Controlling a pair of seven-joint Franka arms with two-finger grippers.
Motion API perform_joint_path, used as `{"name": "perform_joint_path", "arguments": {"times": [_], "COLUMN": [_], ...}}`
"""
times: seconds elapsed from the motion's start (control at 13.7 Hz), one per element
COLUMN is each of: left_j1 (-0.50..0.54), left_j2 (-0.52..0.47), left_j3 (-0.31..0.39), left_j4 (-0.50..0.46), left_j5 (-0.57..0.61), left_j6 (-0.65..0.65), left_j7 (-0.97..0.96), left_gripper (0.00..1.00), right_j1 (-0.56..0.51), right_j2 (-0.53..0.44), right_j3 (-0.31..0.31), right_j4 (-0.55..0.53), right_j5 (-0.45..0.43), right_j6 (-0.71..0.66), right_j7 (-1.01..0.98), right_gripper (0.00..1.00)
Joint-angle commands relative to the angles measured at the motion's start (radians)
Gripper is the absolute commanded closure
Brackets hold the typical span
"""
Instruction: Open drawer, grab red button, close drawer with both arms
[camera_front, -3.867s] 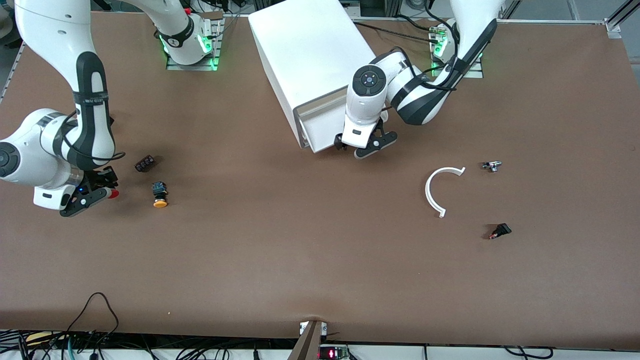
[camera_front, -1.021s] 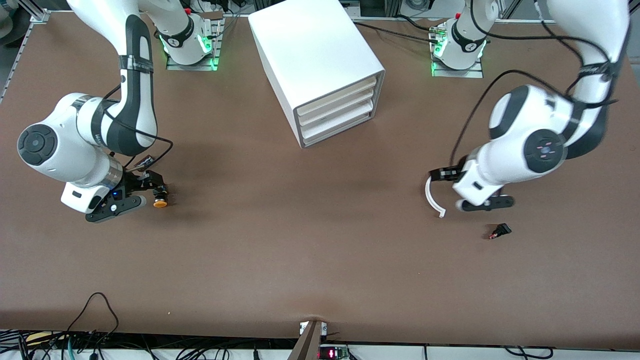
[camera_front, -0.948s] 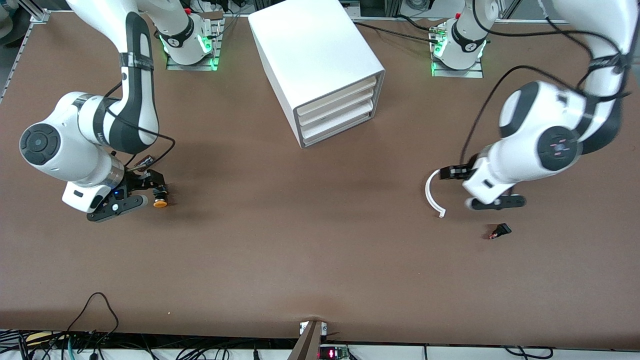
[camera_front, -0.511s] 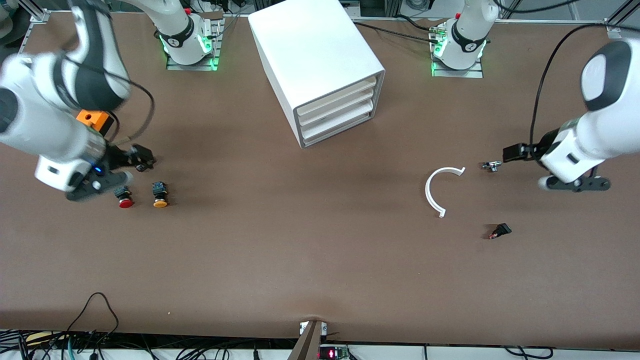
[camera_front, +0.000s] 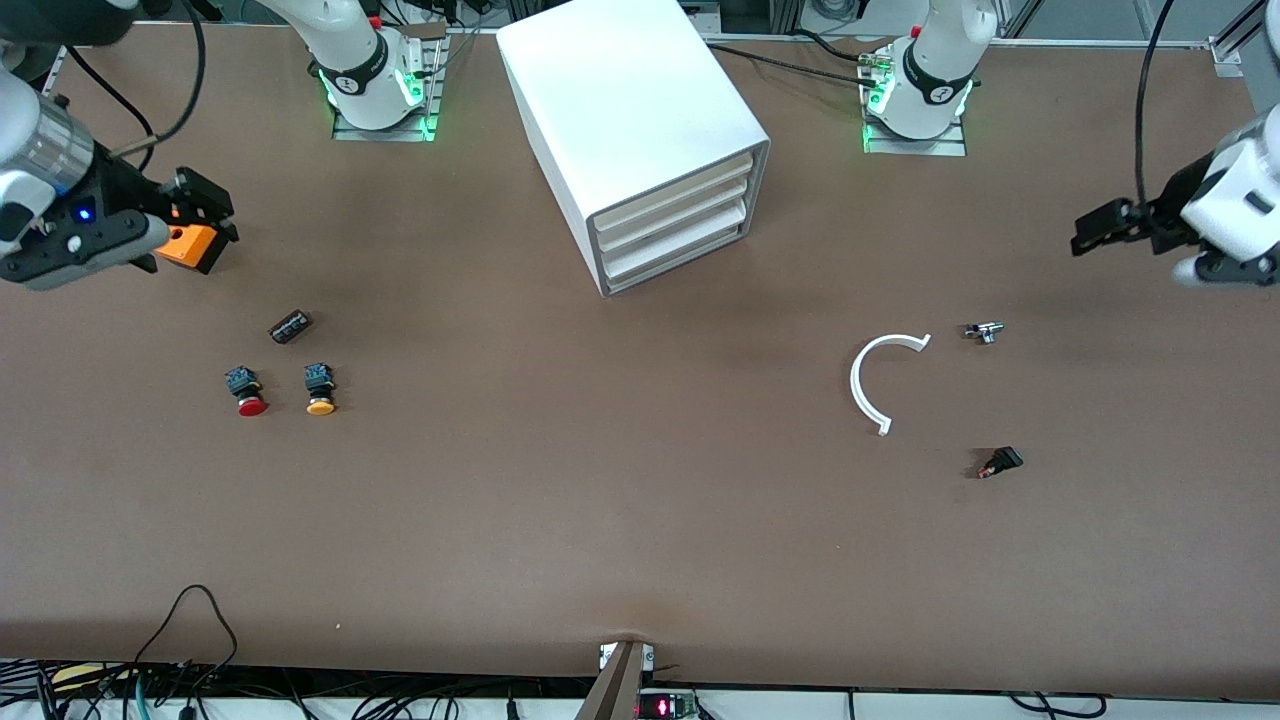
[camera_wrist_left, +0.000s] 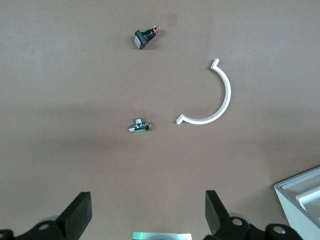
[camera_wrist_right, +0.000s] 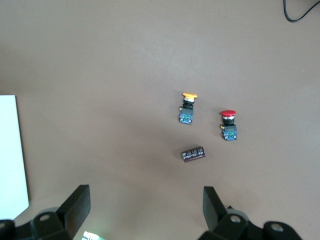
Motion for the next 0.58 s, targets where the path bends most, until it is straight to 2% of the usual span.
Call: {"name": "perform_joint_path", "arguments": {"times": [0.0, 0.29, 0.51], "left_j1": [-0.015, -0.009, -0.007], "left_j2": [-0.058, -0.111, -0.109], "left_j3": [0.012, 0.011, 0.011], "left_j4": [-0.036, -0.036, -0.036], "left_j5": [0.034, 0.051, 0.049], "left_j6": [-0.025, -0.065, -0.061], "left_j7": [0.023, 0.023, 0.026], "left_gripper": [0.0, 0.0, 0.0], "right_j1": [-0.02, -0.021, -0.023], "right_j2": [-0.019, -0.013, -0.011], "right_j3": [0.007, 0.005, 0.005], "right_j4": [0.026, 0.072, 0.076], "right_j5": [-0.016, -0.016, -0.016], "right_j6": [-0.041, -0.072, -0.078], "right_j7": [-0.018, -0.015, -0.018], "right_gripper": [0.0, 0.0, 0.0]}}
